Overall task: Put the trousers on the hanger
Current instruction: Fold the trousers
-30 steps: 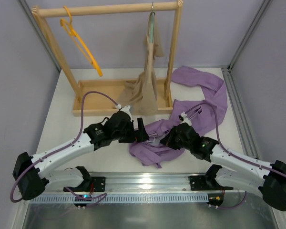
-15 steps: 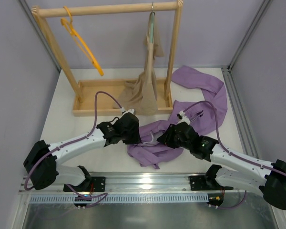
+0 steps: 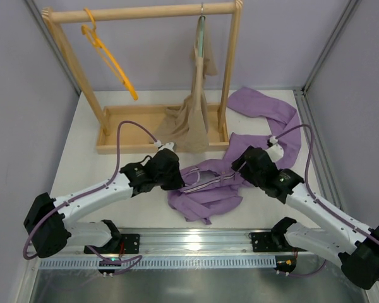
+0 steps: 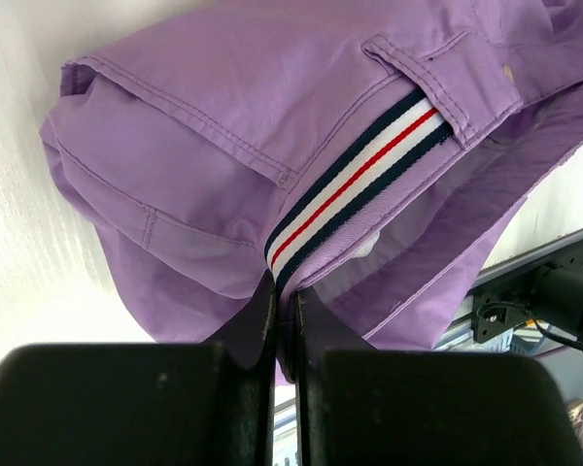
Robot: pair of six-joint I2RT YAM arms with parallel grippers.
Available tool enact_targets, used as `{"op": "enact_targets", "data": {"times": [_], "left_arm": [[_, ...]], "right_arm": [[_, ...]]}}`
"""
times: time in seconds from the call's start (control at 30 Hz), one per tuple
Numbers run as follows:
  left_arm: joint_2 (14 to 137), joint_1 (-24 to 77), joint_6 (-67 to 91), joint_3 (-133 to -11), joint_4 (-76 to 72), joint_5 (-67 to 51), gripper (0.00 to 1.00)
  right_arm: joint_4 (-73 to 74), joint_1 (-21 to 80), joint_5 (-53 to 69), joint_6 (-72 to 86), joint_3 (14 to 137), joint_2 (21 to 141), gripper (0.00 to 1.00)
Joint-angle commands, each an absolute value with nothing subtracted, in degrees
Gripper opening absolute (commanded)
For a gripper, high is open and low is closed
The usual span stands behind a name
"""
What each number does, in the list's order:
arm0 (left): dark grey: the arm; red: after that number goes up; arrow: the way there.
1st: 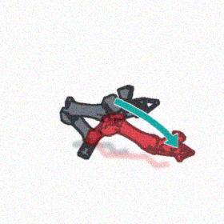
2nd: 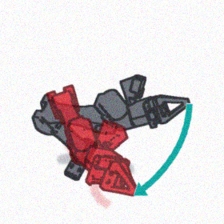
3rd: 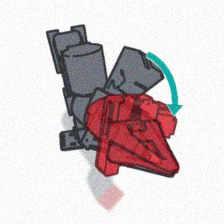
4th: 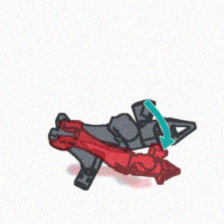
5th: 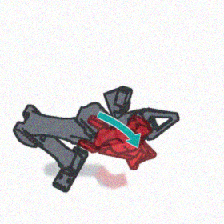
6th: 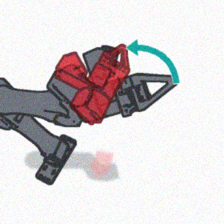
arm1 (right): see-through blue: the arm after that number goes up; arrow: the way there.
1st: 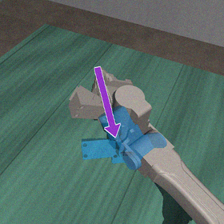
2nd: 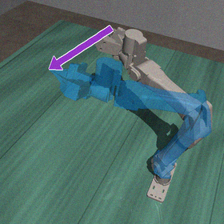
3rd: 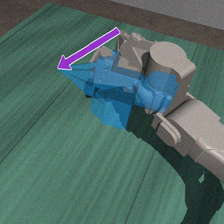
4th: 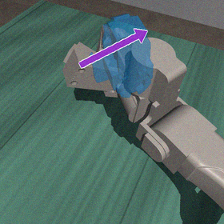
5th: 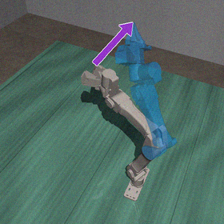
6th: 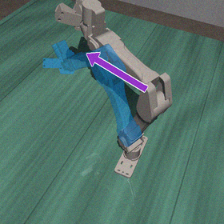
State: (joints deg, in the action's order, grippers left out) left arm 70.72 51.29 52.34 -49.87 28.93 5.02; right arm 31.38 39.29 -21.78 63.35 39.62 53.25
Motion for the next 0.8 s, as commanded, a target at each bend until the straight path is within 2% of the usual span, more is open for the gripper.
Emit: {"op": "enact_targets", "data": {"times": [0.0,0.13,0.43,0.53,0.57,0.63,0.67,0.77], "left_arm": [[68.20,51.15,53.00,-49.66,28.30,5.54,0.00],[66.89,51.15,52.73,-49.75,29.53,6.06,0.00],[66.53,51.15,53.09,-49.92,30.14,6.50,0.00],[66.53,51.07,53.17,-50.10,30.59,6.94,0.00],[66.45,51.06,53.17,-50.18,30.76,7.03,0.00],[66.36,50.98,53.09,-50.80,32.07,8.16,0.00],[66.27,50.80,52.65,-52.19,32.78,8.87,0.00],[66.18,48.17,50.64,-57.01,37.95,12.30,0.00]], "right_arm": [[37.09,32.36,-27.69,63.29,41.57,53.26,0.72],[37.45,25.33,-29.09,60.47,41.40,53.26,0.72],[29.19,18.02,-30.85,53.36,40.16,59.14,0.70],[28.65,16.79,-31.82,50.99,41.74,61.87,0.61],[28.65,16.44,-31.99,50.19,43.14,63.53,0.43],[29.43,15.91,-33.13,48.18,45.25,64.42,0.20],[30.57,16.00,-34.00,47.82,48.22,64.77,0.04],[34.71,15.91,-37.61,44.22,55.07,63.64,0.04]]}}
